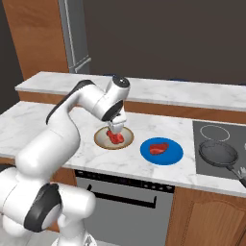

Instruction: Place one of the steaks on the plate and the other in the bowl. Then place the bowl in the fridge.

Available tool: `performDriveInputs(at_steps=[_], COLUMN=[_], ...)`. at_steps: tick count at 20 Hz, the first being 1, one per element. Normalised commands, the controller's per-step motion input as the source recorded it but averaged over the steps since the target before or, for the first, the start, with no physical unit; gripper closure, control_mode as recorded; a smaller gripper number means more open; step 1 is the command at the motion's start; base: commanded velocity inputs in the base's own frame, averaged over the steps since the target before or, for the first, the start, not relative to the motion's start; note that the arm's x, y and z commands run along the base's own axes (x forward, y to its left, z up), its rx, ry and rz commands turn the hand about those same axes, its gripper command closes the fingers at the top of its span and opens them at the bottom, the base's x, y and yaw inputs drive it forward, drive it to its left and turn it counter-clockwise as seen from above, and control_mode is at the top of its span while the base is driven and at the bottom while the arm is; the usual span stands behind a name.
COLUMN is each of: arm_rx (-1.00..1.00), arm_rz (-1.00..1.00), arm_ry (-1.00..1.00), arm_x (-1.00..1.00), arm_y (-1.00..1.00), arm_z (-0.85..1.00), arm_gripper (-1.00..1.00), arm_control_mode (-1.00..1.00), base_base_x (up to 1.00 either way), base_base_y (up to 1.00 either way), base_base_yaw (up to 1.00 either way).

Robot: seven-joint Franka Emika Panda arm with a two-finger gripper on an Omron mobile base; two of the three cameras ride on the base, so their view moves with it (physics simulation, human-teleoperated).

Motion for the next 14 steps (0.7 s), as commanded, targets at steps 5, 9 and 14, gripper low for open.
performDriveInputs(at_steps=[5, 9, 14], arm_rx=[-0.46, -0.42, -0.44], arm_rz=[0.48, 0.62, 0.57], arm_ry=[-0.57, -0.4, -0.34], arm_x=[-0.37, -0.26, -0.43], arm_y=[0.0, 0.0, 0.0], arm_z=[0.04, 0.15, 0.3], arm_gripper=[-1.0, -1.0, -1.0], arm_control_mode=[-1.0, -1.0, -1.0], base_base_x=[0.0, 0.0, 0.0], base_base_y=[0.0, 0.0, 0.0], base_base_yaw=[0.0, 0.0, 0.0])
